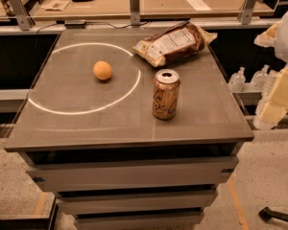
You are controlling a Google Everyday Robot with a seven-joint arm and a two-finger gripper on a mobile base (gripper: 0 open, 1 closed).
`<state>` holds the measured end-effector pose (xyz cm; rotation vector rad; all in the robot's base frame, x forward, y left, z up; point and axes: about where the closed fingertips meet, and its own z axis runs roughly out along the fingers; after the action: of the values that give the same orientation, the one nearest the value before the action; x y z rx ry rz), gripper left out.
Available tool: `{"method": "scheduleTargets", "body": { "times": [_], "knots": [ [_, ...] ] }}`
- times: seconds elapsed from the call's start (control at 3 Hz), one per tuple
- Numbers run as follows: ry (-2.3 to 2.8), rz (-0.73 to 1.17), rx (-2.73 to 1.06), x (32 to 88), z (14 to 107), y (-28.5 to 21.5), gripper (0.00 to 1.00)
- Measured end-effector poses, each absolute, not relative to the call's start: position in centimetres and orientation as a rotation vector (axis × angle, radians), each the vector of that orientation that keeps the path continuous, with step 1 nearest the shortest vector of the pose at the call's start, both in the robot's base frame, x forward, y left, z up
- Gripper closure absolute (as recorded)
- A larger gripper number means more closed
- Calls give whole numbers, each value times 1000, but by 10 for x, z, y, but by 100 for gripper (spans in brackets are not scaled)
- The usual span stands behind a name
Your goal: Move brown chip bag near orange can
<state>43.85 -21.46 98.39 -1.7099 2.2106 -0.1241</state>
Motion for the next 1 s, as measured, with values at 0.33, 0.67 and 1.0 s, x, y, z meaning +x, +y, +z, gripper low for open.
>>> {"method": "scheduleTargets", "body": {
  "times": [0.33, 0.67, 1.0],
  "knots": [
    [2211, -124, -1710, 438, 984, -215, 0],
    [2217, -99, -1685, 439, 986, -212, 0],
    [2244, 44, -1527, 444, 989, -216, 0]
  ]
}}
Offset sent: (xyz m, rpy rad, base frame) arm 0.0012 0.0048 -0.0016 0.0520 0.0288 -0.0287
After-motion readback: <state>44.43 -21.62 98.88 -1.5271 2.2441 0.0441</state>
